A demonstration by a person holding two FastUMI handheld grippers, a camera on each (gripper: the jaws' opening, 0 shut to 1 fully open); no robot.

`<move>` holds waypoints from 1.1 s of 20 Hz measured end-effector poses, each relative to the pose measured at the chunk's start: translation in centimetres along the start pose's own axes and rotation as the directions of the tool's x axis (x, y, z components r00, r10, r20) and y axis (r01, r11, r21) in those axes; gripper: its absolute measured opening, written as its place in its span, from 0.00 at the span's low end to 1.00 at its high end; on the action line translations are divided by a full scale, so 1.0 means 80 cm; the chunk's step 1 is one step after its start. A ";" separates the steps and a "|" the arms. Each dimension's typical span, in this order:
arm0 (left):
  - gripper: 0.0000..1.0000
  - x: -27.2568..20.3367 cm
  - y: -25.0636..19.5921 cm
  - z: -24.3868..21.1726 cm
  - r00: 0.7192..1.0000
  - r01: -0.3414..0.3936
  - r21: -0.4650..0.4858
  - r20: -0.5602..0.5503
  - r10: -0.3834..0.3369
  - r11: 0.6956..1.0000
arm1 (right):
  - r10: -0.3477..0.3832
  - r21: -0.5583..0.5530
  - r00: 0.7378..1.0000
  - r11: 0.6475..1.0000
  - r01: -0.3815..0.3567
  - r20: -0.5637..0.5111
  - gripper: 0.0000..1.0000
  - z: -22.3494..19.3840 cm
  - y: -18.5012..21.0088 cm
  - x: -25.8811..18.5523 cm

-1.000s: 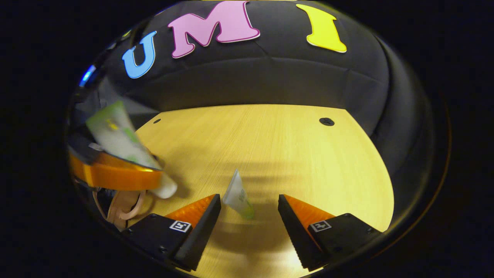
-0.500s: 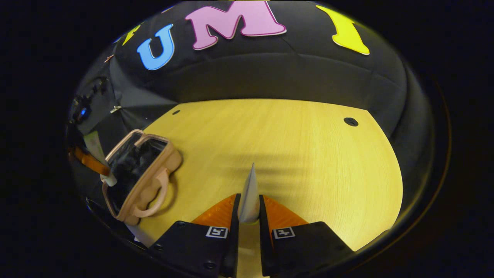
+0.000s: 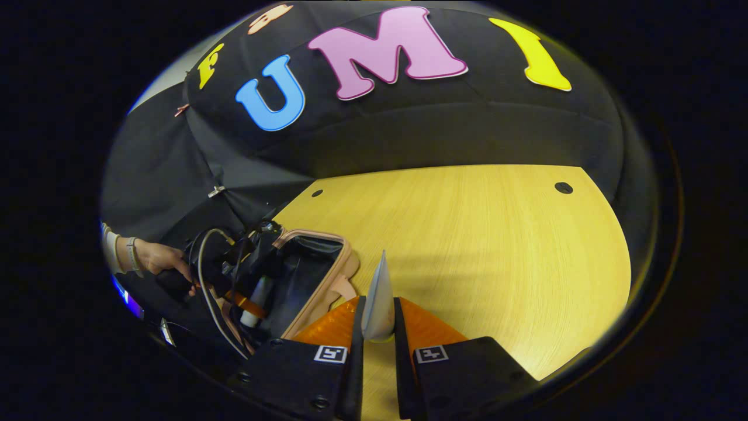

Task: First open the suitcase, pack the skin care products into it, and then close the suitcase.

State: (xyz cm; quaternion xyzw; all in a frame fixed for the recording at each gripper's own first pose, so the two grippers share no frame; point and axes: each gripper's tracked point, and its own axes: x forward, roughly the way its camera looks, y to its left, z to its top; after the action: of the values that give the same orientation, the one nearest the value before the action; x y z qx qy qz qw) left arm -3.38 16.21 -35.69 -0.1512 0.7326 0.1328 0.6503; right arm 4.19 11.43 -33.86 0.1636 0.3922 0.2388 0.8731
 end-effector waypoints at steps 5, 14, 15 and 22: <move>0.83 -0.041 0.006 0.022 0.954 -0.035 0.119 0.299 -0.002 0.992 | 0.098 -0.007 0.988 0.995 -0.099 -0.122 0.28 -0.034 0.088 0.020; 0.87 -0.141 0.134 0.004 0.798 0.080 -0.047 0.602 -0.036 0.996 | 0.147 0.203 0.806 0.979 -0.035 -0.573 0.28 -0.159 0.204 0.114; 0.88 -0.136 0.162 -0.002 0.801 0.074 -0.087 0.598 -0.007 0.993 | 0.176 0.258 0.768 0.966 -0.013 -0.616 0.28 -0.174 0.219 0.121; 0.90 -0.140 0.347 -0.019 0.792 0.021 -0.320 0.584 0.180 0.947 | 0.098 0.312 0.730 0.936 0.163 -0.676 0.41 -0.192 0.244 0.143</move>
State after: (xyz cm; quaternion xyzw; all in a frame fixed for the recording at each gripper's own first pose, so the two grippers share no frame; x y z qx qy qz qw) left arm -14.48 41.68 -24.44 -0.1693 0.4613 0.3150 0.8120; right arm -6.51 35.40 -41.39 0.2100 0.7237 0.1927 0.6285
